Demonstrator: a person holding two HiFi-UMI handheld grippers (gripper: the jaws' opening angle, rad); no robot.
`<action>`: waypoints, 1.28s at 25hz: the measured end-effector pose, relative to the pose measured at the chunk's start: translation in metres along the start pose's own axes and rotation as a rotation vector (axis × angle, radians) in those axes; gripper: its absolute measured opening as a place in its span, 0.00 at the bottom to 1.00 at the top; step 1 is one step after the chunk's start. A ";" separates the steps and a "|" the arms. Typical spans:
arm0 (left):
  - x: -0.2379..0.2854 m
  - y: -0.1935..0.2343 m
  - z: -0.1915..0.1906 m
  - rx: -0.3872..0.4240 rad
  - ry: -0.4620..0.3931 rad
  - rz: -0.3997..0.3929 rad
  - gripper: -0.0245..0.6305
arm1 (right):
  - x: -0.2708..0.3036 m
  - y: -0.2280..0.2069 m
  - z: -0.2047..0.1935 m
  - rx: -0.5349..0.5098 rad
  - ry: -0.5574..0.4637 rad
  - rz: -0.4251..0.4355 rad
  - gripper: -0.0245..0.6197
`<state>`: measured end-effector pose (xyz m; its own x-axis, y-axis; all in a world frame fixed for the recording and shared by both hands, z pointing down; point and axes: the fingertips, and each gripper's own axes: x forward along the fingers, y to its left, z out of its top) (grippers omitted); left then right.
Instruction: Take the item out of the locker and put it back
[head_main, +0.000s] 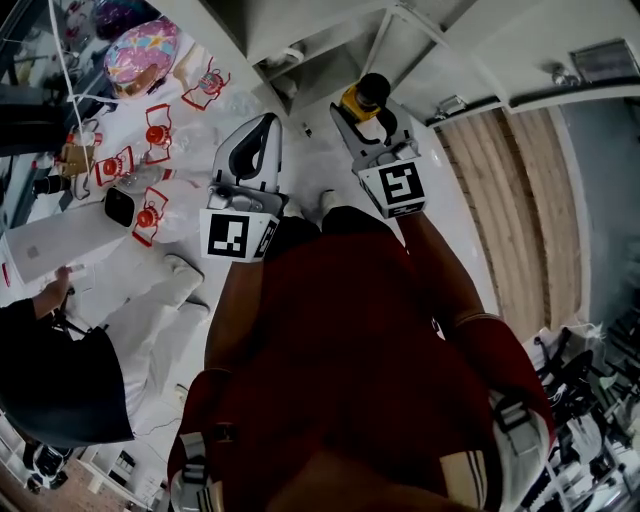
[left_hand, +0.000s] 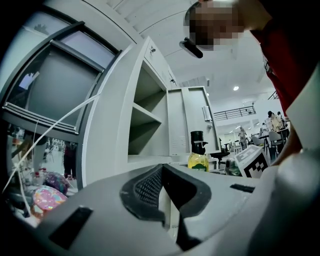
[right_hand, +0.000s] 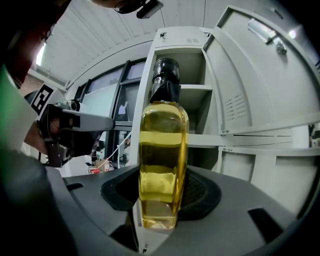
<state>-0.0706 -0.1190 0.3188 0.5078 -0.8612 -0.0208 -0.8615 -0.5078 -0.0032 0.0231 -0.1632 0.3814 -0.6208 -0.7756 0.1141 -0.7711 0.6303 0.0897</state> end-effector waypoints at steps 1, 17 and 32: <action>0.000 -0.001 -0.002 0.001 0.000 0.004 0.05 | 0.001 0.000 -0.003 0.004 0.005 0.007 0.34; 0.007 0.007 -0.064 0.004 0.036 0.053 0.05 | 0.028 0.006 -0.055 -0.012 0.011 0.075 0.34; 0.013 0.009 -0.125 -0.040 0.073 0.048 0.05 | 0.054 0.005 -0.113 -0.032 0.023 0.108 0.34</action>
<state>-0.0704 -0.1372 0.4438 0.4661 -0.8832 0.0528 -0.8847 -0.4647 0.0361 0.0019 -0.1977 0.5000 -0.6964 -0.7024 0.1473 -0.6946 0.7113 0.1075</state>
